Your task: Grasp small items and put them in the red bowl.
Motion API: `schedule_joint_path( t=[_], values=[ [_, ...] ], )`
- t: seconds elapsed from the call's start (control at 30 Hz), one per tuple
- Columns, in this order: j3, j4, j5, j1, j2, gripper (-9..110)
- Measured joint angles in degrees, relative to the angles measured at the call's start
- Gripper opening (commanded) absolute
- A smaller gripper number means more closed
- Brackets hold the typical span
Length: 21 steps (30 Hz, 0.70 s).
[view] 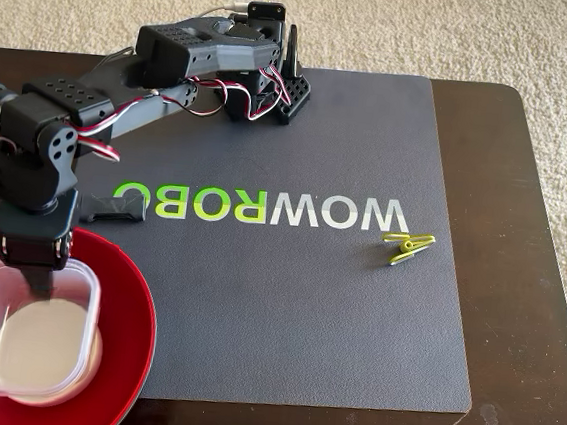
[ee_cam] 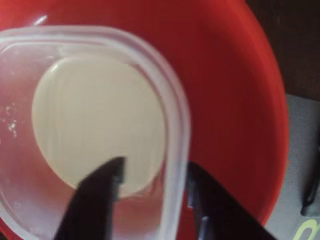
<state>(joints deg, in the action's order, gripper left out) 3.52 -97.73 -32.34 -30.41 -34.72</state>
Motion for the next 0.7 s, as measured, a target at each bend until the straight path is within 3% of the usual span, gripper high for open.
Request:
schedule_joint_path(
  t=[0.13,0.33,0.5,0.7],
  values=[
    [2.9,0.0,1.7,0.0,-6.9,40],
    [21.4,0.0,3.2,2.5,-35.2,40],
    [54.0,0.6,-0.9,2.7,-64.9,37],
    [97.1,16.7,-16.6,-13.8,-80.9,36]
  ],
)
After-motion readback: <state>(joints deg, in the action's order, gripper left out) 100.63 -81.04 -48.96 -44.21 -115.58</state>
